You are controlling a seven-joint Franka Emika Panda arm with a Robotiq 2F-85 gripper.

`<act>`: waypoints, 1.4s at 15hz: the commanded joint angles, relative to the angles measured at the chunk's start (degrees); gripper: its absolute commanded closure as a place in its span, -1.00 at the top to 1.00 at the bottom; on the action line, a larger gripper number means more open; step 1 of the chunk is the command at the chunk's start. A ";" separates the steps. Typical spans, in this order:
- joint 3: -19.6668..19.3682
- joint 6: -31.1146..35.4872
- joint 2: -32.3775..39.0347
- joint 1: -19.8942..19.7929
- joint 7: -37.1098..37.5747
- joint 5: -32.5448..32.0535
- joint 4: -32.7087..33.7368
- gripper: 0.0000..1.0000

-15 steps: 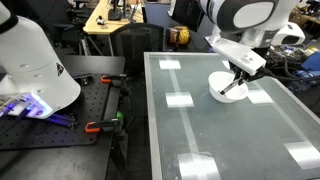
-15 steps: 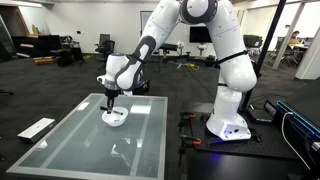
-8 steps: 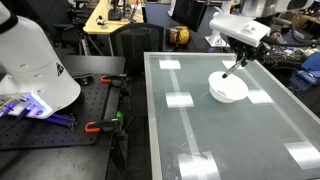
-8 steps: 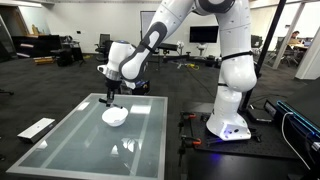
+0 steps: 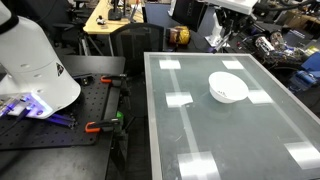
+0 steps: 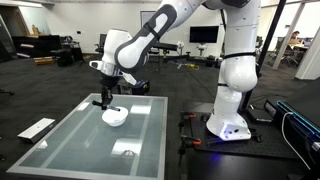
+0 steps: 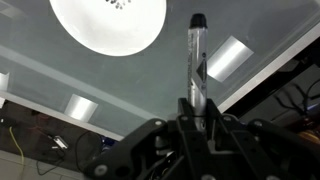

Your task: Take the pen out of the bowl and put it on the table

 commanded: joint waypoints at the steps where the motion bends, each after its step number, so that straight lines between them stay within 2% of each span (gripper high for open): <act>1: -2.60 -4.30 -1.13 4.09 -2.01 -0.91 1.29 -0.91; 6: -4.20 -3.22 3.70 7.72 -2.04 -6.57 5.53 -0.91; 12: -3.12 -5.74 12.56 8.92 -4.22 -10.29 13.45 -0.91; 17: -5.25 -13.71 20.08 12.07 -1.19 -17.75 21.98 -0.91; 21: -5.58 -19.26 25.63 13.44 -1.38 -20.02 28.56 -0.91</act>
